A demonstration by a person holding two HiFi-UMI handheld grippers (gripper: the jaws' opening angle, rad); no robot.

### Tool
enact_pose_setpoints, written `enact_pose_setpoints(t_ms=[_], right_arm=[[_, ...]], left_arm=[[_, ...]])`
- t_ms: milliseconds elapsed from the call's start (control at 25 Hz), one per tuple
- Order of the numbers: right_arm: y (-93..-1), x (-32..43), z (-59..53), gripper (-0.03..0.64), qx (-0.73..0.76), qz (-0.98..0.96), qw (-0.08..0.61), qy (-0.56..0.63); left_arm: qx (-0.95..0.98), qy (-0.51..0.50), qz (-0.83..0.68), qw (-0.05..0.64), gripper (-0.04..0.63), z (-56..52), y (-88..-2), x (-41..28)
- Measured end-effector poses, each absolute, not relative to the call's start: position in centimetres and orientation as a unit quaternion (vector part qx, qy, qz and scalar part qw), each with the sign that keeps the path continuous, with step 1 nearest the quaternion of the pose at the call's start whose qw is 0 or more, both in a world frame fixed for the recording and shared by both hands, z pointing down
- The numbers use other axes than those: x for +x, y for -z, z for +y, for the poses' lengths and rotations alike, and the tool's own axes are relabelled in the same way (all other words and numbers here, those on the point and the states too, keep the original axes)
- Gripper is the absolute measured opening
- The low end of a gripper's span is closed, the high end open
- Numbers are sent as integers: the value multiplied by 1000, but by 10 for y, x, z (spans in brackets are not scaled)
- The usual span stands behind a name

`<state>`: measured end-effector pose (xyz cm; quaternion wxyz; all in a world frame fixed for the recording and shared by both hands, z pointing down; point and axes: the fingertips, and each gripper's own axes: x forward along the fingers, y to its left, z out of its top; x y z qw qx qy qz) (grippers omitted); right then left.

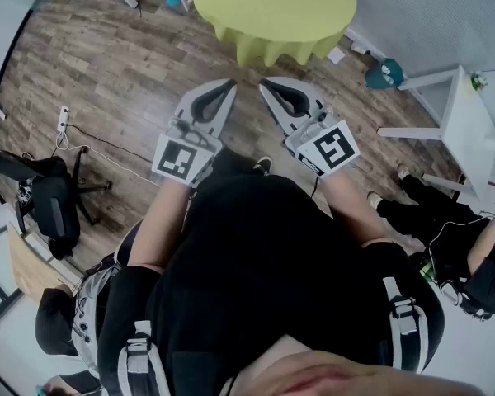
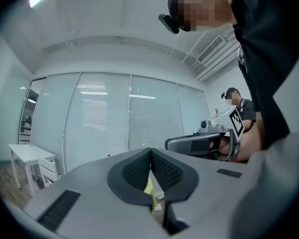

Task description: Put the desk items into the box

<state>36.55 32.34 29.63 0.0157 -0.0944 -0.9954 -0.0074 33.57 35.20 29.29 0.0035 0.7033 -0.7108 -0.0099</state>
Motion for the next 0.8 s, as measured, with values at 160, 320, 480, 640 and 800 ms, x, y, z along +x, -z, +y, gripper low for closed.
enact_pose_setpoints(t_ms=[160,320,480,640,800], right_arm=[[-297,375,322,17,-88,-996,17,8],[-297,381,323,17,-86,-996,17,7],[-298,387,319,18,-79,-997,14,1],[-299,389,316,18,-81,-997,16,-1],[-301,384,311,18,-82,-996,16,-1]], left_arm=[[707,13,-708,6,12,353,-292,345],[706,8,-708,10,12,358,-293,351],[703,20,-710,10,12,358,-291,356],[698,13,-716,20,12,358,-295,355],[695,5,-719,16,12,354,-296,347]])
